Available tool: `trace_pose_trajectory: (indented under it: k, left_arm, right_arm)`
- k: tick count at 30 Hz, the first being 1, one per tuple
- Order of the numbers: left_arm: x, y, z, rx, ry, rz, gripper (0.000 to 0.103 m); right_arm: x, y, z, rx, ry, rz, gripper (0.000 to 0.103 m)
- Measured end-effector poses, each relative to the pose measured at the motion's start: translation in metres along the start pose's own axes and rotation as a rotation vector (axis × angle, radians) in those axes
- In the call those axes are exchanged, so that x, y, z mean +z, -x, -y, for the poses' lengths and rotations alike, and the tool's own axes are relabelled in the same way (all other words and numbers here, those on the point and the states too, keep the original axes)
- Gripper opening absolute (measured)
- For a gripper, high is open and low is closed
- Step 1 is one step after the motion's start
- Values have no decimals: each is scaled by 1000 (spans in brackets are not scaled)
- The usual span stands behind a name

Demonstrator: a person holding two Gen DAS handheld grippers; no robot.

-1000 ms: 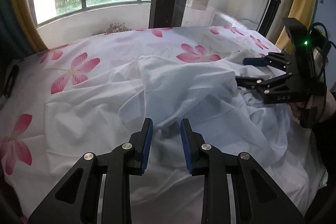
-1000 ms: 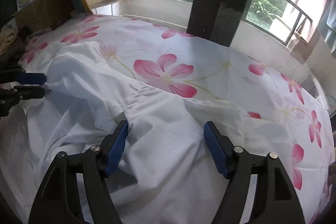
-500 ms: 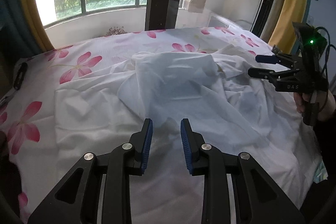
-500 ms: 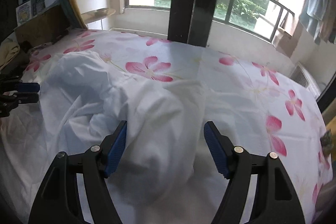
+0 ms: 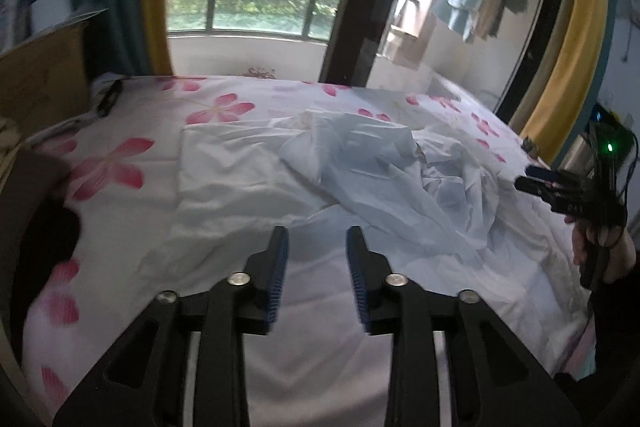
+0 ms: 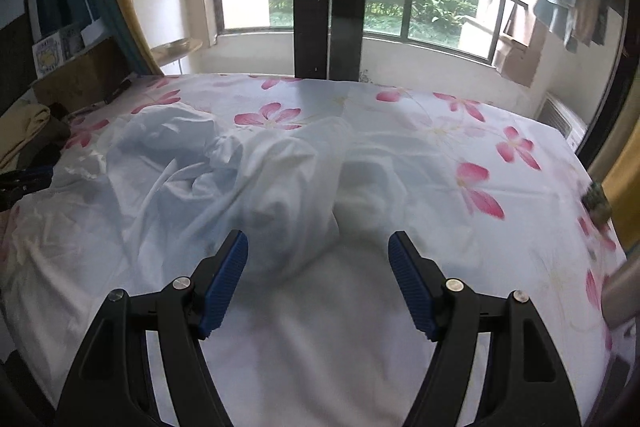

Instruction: Fold large clothes

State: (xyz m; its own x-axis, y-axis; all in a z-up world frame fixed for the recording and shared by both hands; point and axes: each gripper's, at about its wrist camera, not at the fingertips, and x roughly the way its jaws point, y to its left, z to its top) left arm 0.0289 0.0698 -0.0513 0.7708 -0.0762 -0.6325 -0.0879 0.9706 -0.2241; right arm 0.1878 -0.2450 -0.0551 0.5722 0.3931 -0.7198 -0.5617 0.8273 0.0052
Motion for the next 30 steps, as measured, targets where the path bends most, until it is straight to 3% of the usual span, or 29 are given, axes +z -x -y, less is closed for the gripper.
trace_pose_trajectory:
  k: [5,9,21,24,30]
  left_arm:
    - [-18,24,1,76,48,34,44]
    - [-36,47,3,184,74,55,45]
    - [-92,95,-22,455,215,15,55]
    - [-97,102,-30,468,237,16,58]
    - [-88,93,-25,378,156,1,64]
  right_arm:
    - [-16,19,12,4,-38,21,73]
    - [-26,27,24,5,-36,30,73]
    - [-45,20,63,-6,-43,-42,73]
    - [-48,30,67,-28,-47,-30,73]
    - [-68,58,79,-127,-125,-13,73]
